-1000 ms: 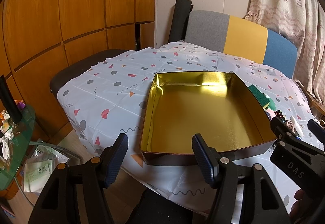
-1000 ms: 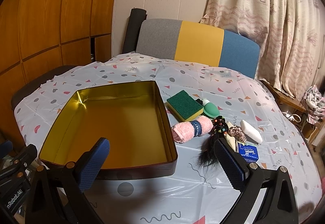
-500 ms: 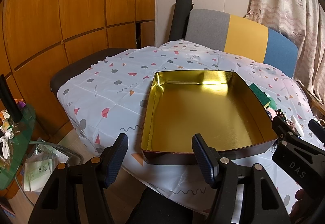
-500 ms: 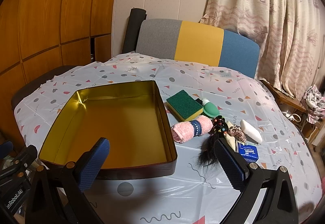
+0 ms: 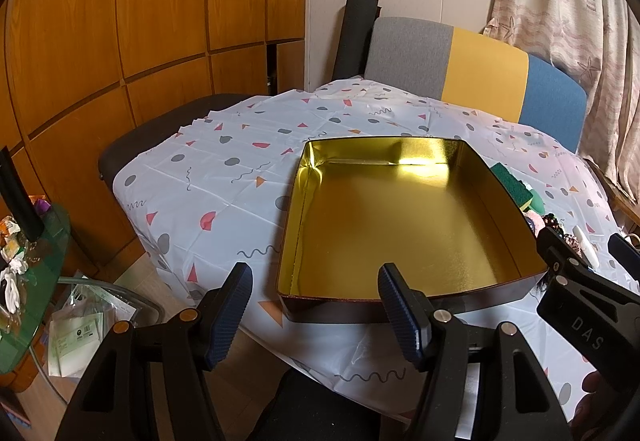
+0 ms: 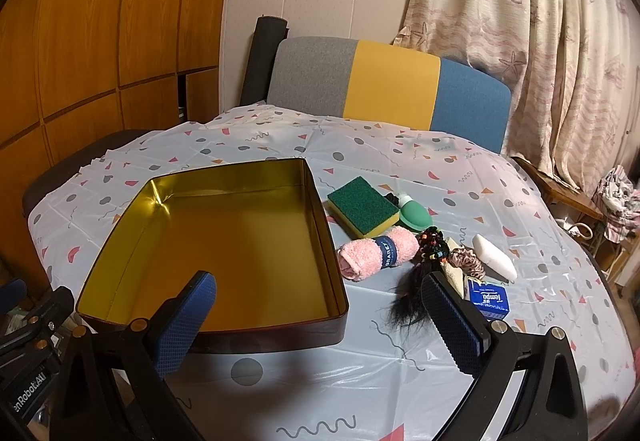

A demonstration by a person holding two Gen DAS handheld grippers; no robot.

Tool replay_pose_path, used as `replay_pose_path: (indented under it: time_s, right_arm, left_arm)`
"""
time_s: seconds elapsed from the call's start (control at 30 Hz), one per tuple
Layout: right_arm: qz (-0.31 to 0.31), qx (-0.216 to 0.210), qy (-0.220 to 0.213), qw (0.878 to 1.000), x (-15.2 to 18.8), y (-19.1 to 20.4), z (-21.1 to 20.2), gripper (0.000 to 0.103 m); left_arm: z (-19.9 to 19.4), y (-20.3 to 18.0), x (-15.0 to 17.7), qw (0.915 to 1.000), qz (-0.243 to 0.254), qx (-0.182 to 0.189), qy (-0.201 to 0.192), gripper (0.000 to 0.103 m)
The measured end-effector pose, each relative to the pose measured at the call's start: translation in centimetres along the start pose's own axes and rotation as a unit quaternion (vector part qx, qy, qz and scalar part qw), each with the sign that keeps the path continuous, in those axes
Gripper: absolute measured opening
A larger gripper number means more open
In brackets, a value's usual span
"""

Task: Organize soft objects

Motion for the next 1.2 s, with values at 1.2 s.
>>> replay_pose_path:
  time_s: [1.2]
  right_arm:
    - [0.16, 0.029, 0.093, 0.982, 2.2, -21.5, 4.9, 0.103]
  left_arm:
    - [0.3, -12.8, -2.3, 0.9649, 0.086, 0.245, 0.038, 0.075]
Point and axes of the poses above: each gripper's, at about its wrist camera, not at the fingertips, and z roughly the way its jaws point, y to its left, x to its underside, the point moved 9 cm from there along z, roughly the way its jaws point, and after that the axes turned 1 degree about -y, right-handed, at the moved point
